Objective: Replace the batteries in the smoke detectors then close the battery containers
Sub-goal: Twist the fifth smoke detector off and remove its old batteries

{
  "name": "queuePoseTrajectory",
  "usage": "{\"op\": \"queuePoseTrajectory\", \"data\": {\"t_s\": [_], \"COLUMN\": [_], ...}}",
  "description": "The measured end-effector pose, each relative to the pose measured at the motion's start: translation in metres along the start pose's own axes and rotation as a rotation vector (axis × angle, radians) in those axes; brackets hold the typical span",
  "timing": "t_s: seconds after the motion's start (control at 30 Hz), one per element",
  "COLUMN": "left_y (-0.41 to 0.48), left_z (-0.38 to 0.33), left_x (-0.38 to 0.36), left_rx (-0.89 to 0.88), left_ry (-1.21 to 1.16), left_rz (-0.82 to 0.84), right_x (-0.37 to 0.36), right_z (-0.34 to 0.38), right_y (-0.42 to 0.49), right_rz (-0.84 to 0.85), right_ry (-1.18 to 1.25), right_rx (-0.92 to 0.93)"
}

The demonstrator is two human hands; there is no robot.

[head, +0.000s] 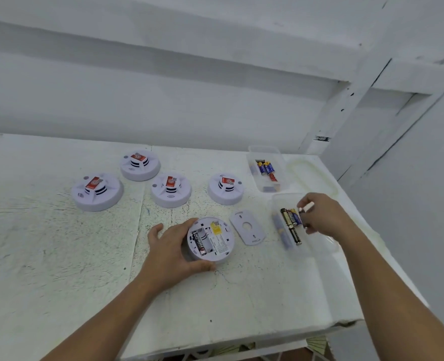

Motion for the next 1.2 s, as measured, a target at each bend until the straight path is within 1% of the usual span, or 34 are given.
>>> {"op": "queuePoseTrajectory", "data": {"t_s": [0.07, 0.17, 0.23, 0.3, 0.5, 0.67, 0.77, 0.93, 1.0, 1.1, 1.2], "left_y": [0.000, 0.001, 0.001, 0.001, 0.001, 0.001, 0.001, 0.001, 0.001, 0.001, 0.001], "left_z": [0.001, 0.000, -0.001, -0.001, 0.000, 0.001, 0.001, 0.002, 0.002, 0.002, 0.001], "left_x": [0.000, 0.000, 0.000, 0.000, 0.001, 0.000, -0.001, -0.001, -0.001, -0.001, -0.001], "left_rx": [0.001, 0.003, 0.000, 0.002, 0.005, 0.013, 0.010, 0.020, 0.026, 0.028, 0.026], "left_ry": [0.006, 0.005, 0.001, -0.001, -0.010, -0.010, -0.004, -0.004, -0.008, -0.006, -0.016], "left_rz": [0.001, 0.009, 0.009, 0.006, -0.001, 0.005, 0.006, 0.013, 0.013, 0.014, 0.014], "right_x": [-0.007, -0.018, -0.023, -0.028, -0.029, -0.031, -0.024, 0.006, 0.021, 0.029, 0.012], "right_z": [-0.005, -0.006, -0.007, -0.010, -0.014, -0.017, -0.014, -0.005, 0.009, 0.047, 0.084], "right_y": [-0.001, -0.002, -0.003, -0.002, 0.003, 0.001, 0.003, 0.005, 0.002, -0.010, -0.033], "right_rz": [0.017, -0.012, -0.022, -0.019, -0.031, 0.004, -0.034, -0.148, -0.221, -0.275, -0.164], "right_ry": [-0.174, -0.338, -0.411, -0.430, -0.407, -0.433, -0.347, -0.083, -0.025, -0.008, 0.069], "right_rx": [0.038, 0.082, 0.088, 0.052, 0.031, 0.008, 0.010, -0.031, 0.025, 0.240, 0.433]}}
Point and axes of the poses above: each hand's wrist, its own y-axis towards the middle knuckle, its own x-axis out of the back of the hand, z = x × y, the point moved 8 cm from there along y, towards the middle knuckle, and after that the axes turned 11 degrees about -z, right-handed, at the moved point
